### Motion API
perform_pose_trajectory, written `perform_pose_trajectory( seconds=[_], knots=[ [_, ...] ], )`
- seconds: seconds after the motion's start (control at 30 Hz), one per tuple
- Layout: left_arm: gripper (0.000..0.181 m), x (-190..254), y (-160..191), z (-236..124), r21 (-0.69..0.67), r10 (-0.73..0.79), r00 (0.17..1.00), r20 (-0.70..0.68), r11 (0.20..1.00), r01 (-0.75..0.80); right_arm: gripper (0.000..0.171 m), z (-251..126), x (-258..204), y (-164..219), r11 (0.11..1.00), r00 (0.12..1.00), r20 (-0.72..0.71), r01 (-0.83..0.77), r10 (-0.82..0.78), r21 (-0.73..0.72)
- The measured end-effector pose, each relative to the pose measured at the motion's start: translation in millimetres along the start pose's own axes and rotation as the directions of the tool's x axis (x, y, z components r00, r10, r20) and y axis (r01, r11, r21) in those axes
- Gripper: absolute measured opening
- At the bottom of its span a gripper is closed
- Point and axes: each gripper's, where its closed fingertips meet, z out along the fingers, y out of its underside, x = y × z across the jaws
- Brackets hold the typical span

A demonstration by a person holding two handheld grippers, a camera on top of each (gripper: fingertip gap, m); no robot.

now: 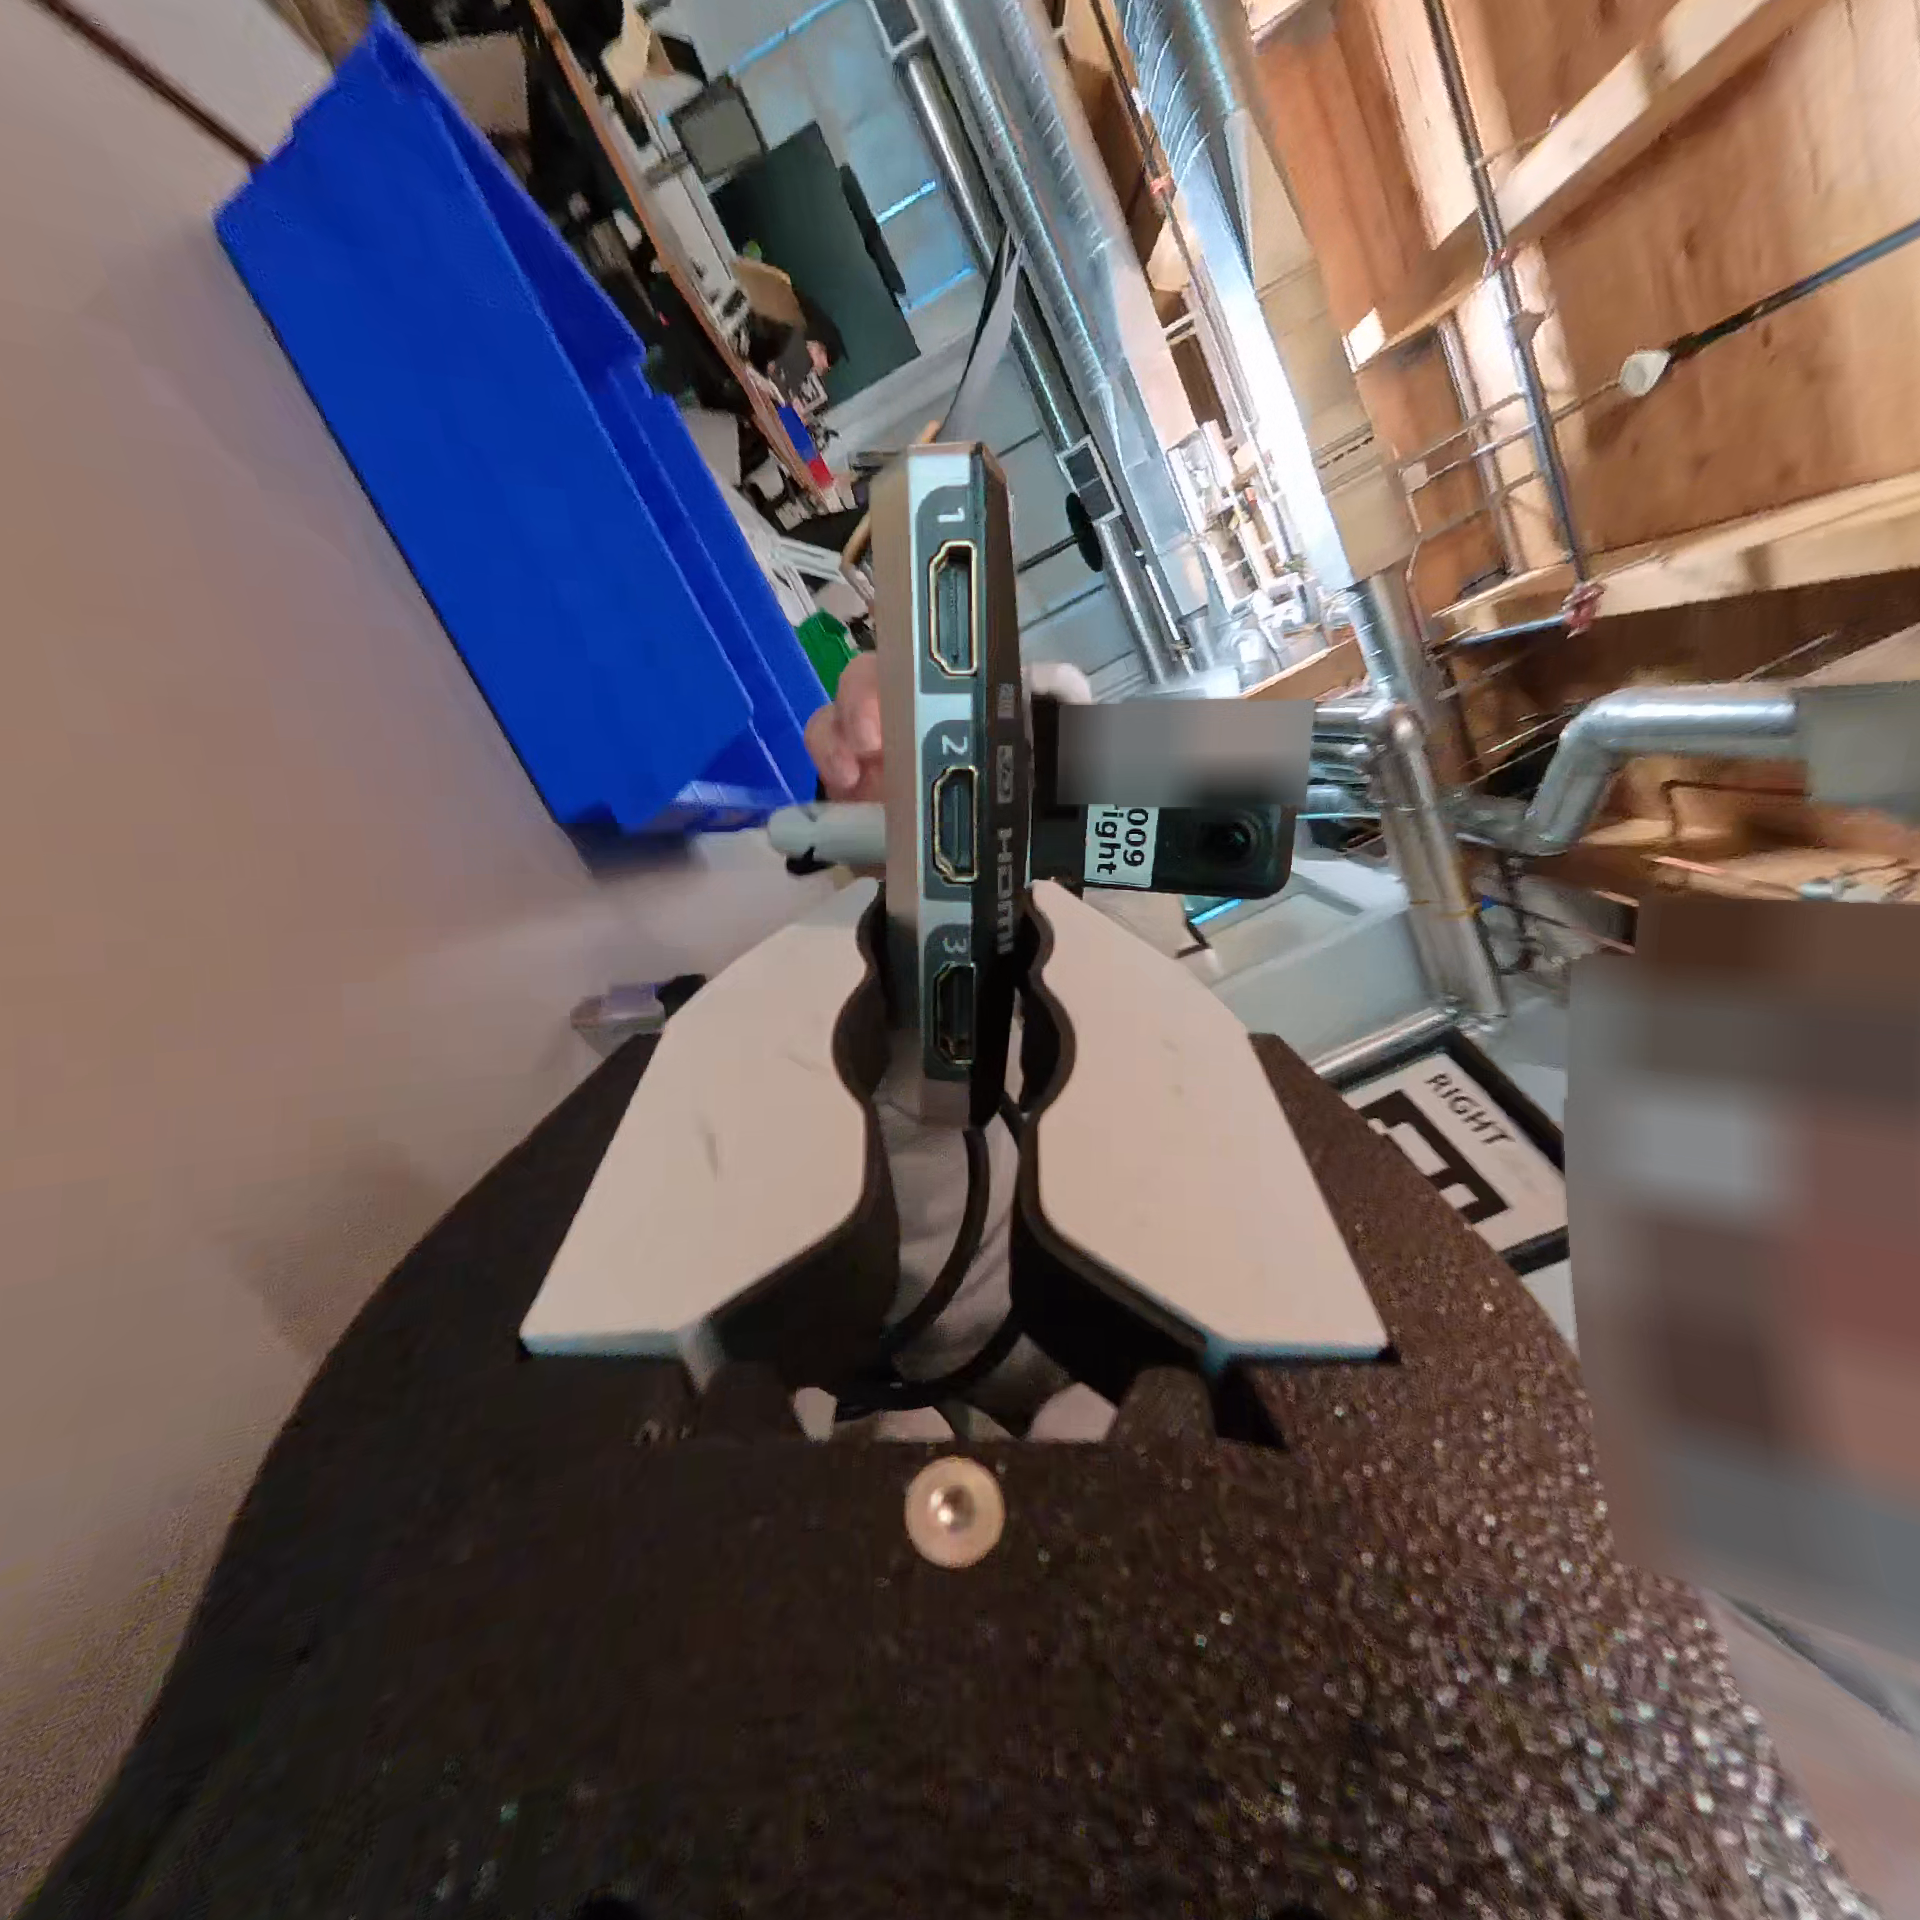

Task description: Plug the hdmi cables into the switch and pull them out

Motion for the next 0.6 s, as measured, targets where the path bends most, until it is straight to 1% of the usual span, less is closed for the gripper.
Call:
perform_pose_trajectory(
  seconds=[0.07, 0.1, 0.13, 0.2, 0.23, 0.3, 0.33, 0.37, 0.43, 0.47, 0.5, 0.57, 0.6],
  knots=[
    [0.021, -5.3, 8.3, -0.1, -0.028, -0.06, 0.998, -0.004, 0.998, 0.059, 0.088, -2.9, -3.1, 5.4, 0.992, 0.996, 0.012, 0.092, -0.092, -0.088],
    [0.02, -7.4, 11.9, 0.0, -0.039, -0.074, 0.997, 0.004, 0.996, 0.074, 0.095, -6.9, -3.3, 0.4, 0.985, 0.99, 0.012, 0.139, -0.138, -0.101],
    [0.021, -7.5, 14.1, 0.2, -0.039, -0.091, 0.996, 0.002, 0.995, 0.091, 0.095, -12.2, -1.9, -10.2, 0.984, 0.987, -0.001, 0.16, -0.16, -0.085],
    [0.021, -5.9, 16.7, 1.6, -0.032, -0.121, 0.993, -0.01, 0.992, 0.12, 0.089, -20.5, -5.0, -28.9, 0.989, 0.989, 0.015, 0.144, -0.144, -0.041],
    [0.02, -6.0, 18.1, 3.0, -0.033, -0.128, 0.992, -0.01, 0.991, 0.127, 0.086, -20.5, -7.2, -26.8, 0.988, 0.99, 0.027, 0.141, -0.14, -0.066],
    [0.02, -5.6, 19.8, 7.3, -0.036, -0.153, 0.988, -0.018, 0.988, 0.152, 0.082, -14.4, -4.9, -1.2, 0.965, 0.985, 0.022, 0.174, -0.173, -0.197],
    [0.02, -3.8, 19.1, 9.5, -0.031, -0.167, 0.985, -0.031, 0.986, 0.166, 0.076, -10.0, -0.5, 6.1, 0.963, 0.986, -0.006, 0.161, -0.166, -0.215],
    [0.02, -1.1, 18.6, 12.0, -0.028, -0.177, 0.983, -0.045, 0.984, 0.176, 0.068, -5.8, 0.5, 5.3, 0.977, 0.991, -0.016, 0.125, -0.13, -0.173],
    [0.02, 6.7, 18.0, 17.3, -0.028, -0.188, 0.98, -0.07, 0.982, 0.186, 0.062, -1.6, 4.5, -3.2, 0.997, 0.998, -0.034, 0.058, -0.06, -0.05],
    [0.021, 10.6, 18.8, 20.3, -0.036, -0.184, 0.98, -0.074, 0.983, 0.182, 0.06, -1.2, 10.6, -4.6, 0.999, 0.997, -0.07, 0.043, -0.044, -0.021],
    [0.02, 14.8, 19.7, 23.4, -0.045, -0.177, 0.981, -0.076, 0.984, 0.174, 0.058, -1.8, 14.0, -5.5, 0.999, 0.995, -0.09, 0.036, -0.036, -0.007],
    [0.021, 23.7, 19.1, 28.7, -0.053, -0.164, 0.983, -0.081, 0.986, 0.16, 0.054, -4.2, 13.7, -9.0, 1.0, 0.996, -0.082, 0.023, -0.024, -0.007],
    [0.02, 28.7, 18.0, 30.8, -0.056, -0.155, 0.984, -0.086, 0.987, 0.151, 0.047, -6.4, 14.8, -13.5, 1.0, 0.996, -0.085, 0.025, -0.024, 0.005]
  ],
)
